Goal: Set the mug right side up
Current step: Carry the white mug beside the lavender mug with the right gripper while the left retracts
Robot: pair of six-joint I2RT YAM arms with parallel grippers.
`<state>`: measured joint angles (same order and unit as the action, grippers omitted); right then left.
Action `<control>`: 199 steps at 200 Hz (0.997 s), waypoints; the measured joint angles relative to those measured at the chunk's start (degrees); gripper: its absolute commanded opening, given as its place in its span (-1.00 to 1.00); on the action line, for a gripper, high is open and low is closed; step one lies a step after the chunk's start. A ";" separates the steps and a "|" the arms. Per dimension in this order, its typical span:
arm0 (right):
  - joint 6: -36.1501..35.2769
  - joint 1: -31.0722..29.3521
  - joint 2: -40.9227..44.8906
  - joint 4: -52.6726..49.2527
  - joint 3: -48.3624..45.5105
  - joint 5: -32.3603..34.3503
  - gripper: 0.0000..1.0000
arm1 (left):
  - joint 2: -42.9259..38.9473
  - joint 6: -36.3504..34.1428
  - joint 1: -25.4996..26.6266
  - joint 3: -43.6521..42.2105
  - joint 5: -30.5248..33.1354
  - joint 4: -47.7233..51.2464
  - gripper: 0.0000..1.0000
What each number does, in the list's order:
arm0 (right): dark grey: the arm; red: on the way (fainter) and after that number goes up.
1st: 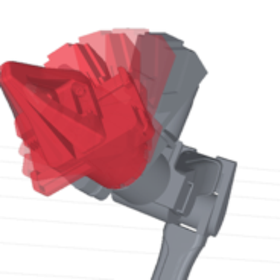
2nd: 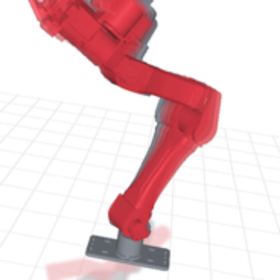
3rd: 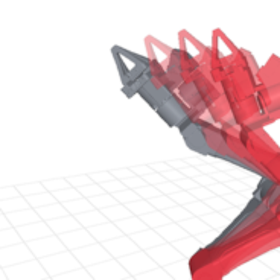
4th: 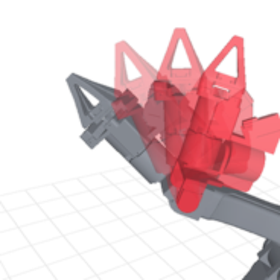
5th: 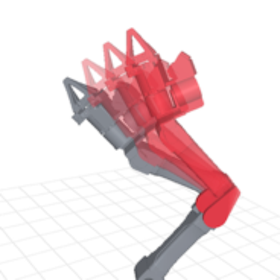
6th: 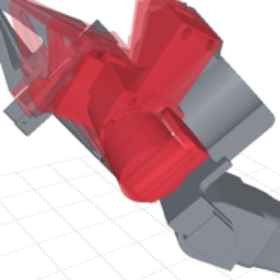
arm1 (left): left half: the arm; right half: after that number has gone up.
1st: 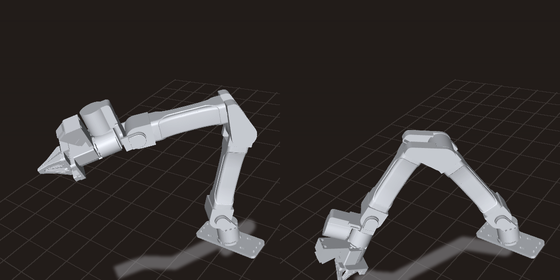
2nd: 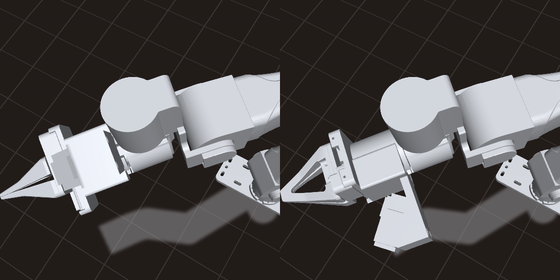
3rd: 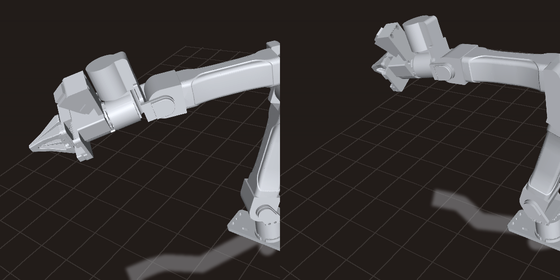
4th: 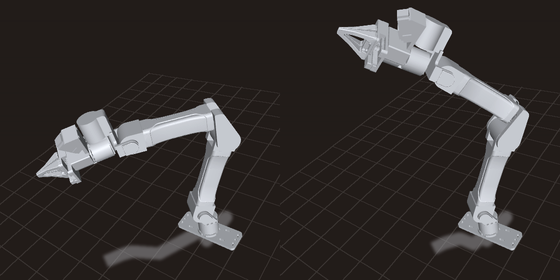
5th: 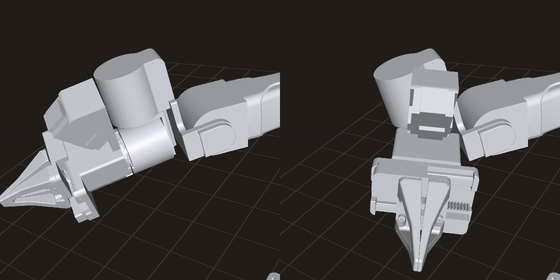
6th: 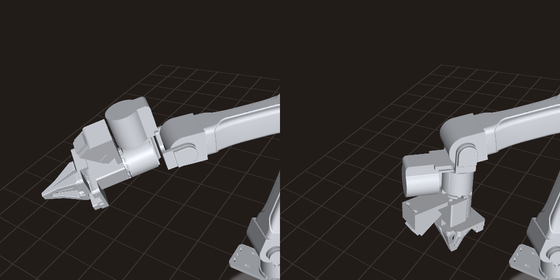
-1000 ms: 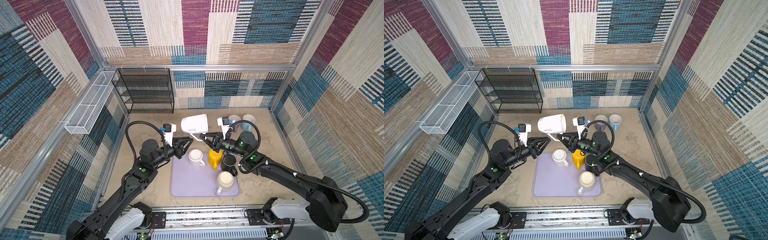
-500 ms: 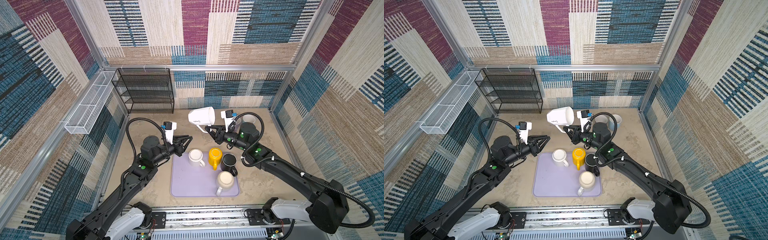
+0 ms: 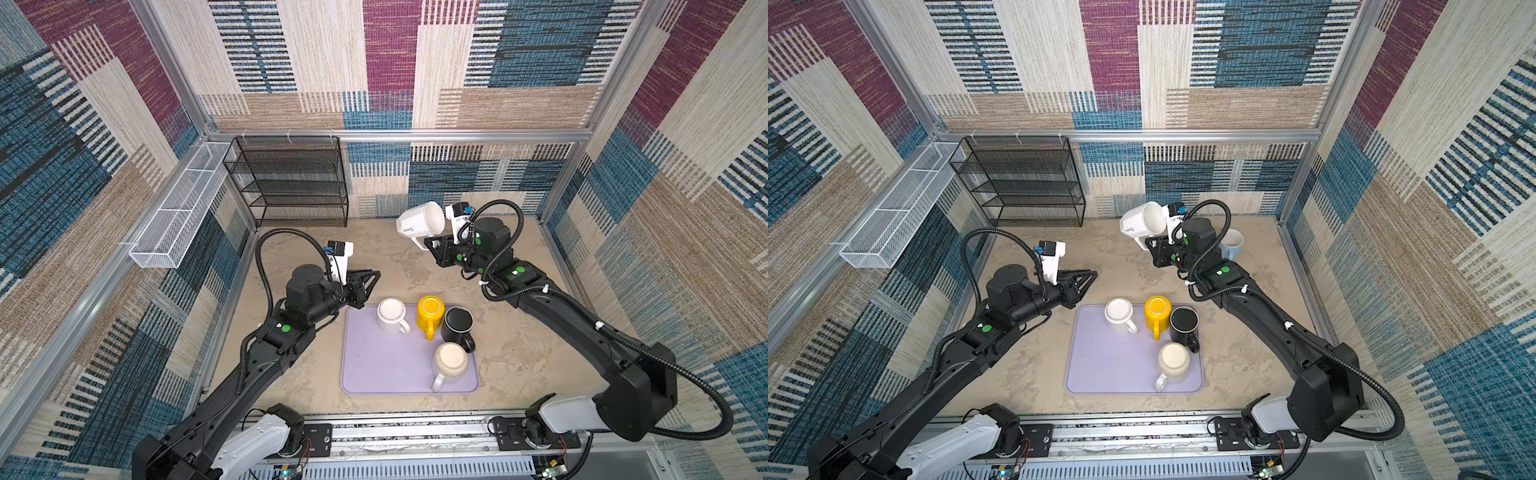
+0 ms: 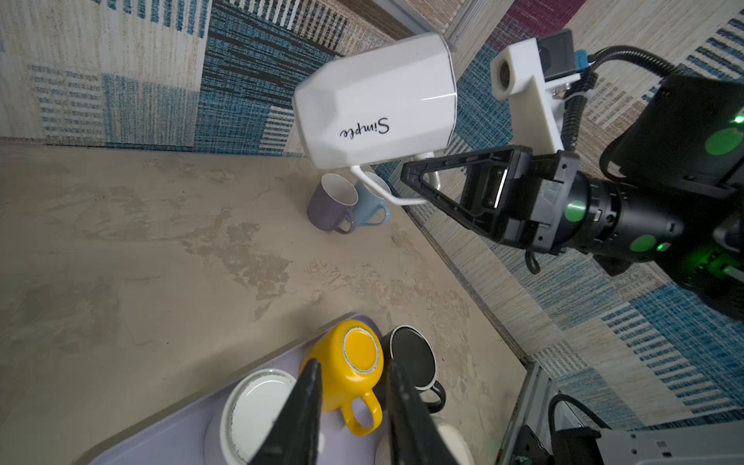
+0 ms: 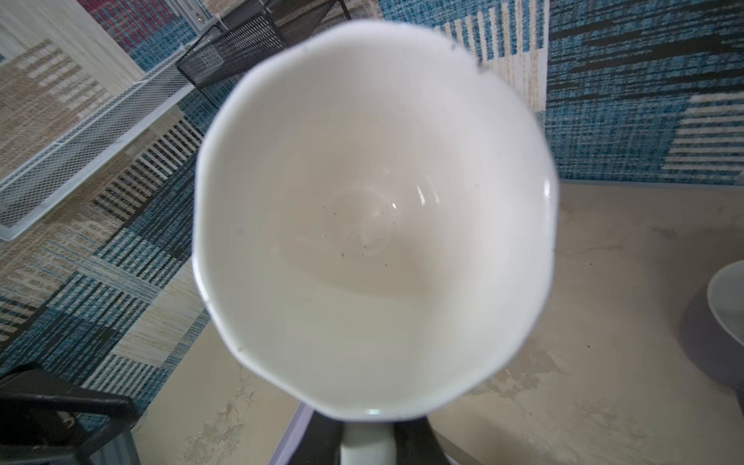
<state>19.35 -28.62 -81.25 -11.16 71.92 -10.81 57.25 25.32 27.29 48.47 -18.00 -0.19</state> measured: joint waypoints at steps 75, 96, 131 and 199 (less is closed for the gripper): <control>-2.27 0.52 -8.48 -12.85 7.50 11.13 -1.00 | 2.49 -1.53 2.25 5.05 9.05 11.10 -0.43; -2.71 0.52 -10.84 -15.15 8.79 13.44 -1.00 | 3.30 -2.47 3.26 5.55 10.29 12.37 -0.42; -3.19 0.61 -15.45 -18.78 11.61 17.51 -1.00 | 4.04 -3.41 4.85 6.45 10.21 13.70 -0.42; -3.74 0.90 -26.10 -27.87 22.69 24.68 -1.00 | 5.57 -5.55 7.85 8.72 11.78 16.94 -0.42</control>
<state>15.62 -27.73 -107.35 -39.03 94.61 13.87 62.83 19.77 35.14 57.19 -6.22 16.75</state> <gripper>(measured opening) 0.184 0.288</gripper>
